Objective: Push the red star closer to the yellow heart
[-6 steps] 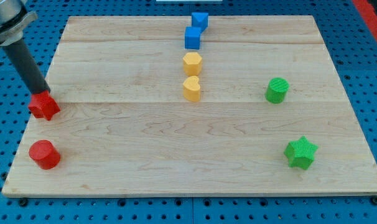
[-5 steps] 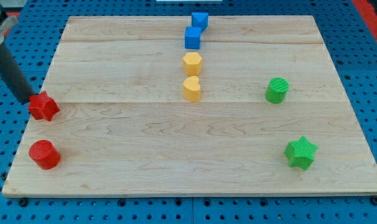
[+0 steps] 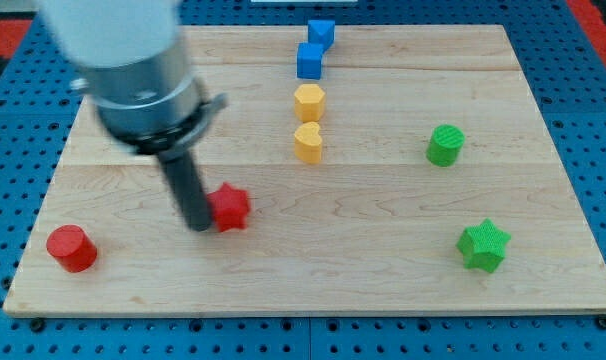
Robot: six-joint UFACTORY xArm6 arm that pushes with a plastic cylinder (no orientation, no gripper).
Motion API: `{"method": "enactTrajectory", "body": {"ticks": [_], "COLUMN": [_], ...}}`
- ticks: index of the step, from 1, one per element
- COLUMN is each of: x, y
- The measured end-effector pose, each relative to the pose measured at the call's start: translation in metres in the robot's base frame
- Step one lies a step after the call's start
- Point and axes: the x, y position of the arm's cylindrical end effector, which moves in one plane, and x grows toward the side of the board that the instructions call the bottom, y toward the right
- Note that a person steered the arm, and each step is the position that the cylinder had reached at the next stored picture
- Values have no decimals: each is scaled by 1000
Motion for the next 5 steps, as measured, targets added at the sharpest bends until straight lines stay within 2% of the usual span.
{"method": "enactTrajectory", "body": {"ticks": [1,3,5], "x": [-16,-21,-52], "y": [59,8,87]}}
